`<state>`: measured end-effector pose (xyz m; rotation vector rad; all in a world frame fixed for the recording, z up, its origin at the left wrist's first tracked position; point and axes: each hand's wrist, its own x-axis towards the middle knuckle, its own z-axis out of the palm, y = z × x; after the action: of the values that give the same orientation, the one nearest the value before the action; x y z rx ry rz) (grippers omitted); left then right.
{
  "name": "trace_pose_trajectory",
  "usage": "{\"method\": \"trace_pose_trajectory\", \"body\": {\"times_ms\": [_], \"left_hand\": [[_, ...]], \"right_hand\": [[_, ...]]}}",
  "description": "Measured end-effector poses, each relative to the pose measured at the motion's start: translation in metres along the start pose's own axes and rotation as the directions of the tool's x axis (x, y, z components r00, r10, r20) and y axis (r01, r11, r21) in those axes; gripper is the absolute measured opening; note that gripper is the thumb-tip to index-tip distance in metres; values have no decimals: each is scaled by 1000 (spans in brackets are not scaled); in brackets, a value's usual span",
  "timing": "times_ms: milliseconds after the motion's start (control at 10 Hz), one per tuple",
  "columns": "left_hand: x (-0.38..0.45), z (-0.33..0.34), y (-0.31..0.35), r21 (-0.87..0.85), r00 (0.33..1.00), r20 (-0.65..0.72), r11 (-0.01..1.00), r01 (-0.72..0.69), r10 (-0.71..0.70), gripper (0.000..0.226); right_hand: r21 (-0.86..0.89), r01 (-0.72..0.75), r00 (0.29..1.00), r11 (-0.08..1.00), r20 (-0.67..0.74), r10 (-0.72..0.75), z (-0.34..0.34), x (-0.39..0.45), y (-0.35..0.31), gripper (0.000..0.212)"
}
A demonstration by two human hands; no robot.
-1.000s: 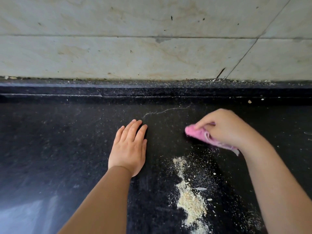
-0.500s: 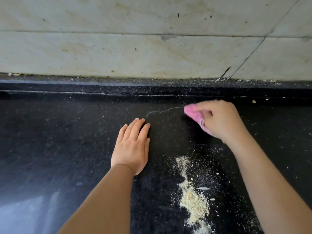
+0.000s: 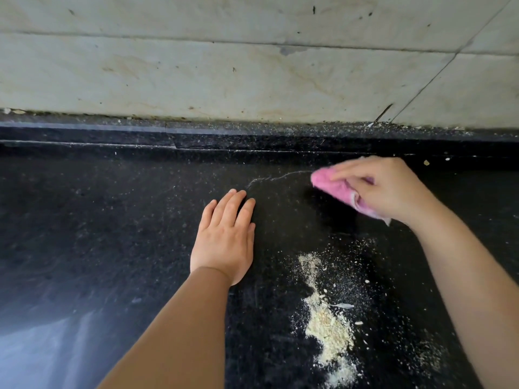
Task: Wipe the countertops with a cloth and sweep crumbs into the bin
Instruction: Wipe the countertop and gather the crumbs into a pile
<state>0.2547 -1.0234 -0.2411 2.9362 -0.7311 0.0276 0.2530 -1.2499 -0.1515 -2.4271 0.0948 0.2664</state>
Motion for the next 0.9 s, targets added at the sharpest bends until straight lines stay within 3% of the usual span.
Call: {"method": "trace_pose_trajectory", "body": {"times_ms": [100, 200, 300, 400, 500, 600, 700, 900], "left_hand": [[0, 0, 0, -3, 1000, -8, 1000, -1, 1, 46], [0, 0, 0, -11, 1000, -4, 1000, 1, -1, 46], [-1, 1, -1, -26, 1000, -4, 1000, 2, -2, 46], [-1, 1, -1, -41, 1000, -20, 999, 0, -1, 46], [-1, 0, 0, -49, 999, -45, 999, -1, -1, 46], [-2, 1, 0, -94, 995, -90, 995, 34, -42, 45], [-4, 2, 0, -110, 991, -102, 991, 76, -87, 43], [-3, 2, 0, -110, 991, -106, 991, 71, -83, 42]], "right_hand": [[-127, -4, 997, 992, -74, -6, 15, 14, 5, 32], [-182, 26, 995, 983, 95, -9, 19, 4, 14, 34], [-158, 45, 885, 986, 464, 34, 7, -18, 12, 37], [-56, 44, 913, 997, 408, -17, -4, -20, 1, 43], [-33, 149, 985, 988, 97, -146, 3, 3, -21, 34], [-142, 271, 959, 952, -41, -279, 37, 40, -42, 26], [-285, 290, 951, 914, -23, -309, 81, 72, -48, 26], [-496, 175, 978, 851, 189, -91, 83, 70, -47, 35]]}}
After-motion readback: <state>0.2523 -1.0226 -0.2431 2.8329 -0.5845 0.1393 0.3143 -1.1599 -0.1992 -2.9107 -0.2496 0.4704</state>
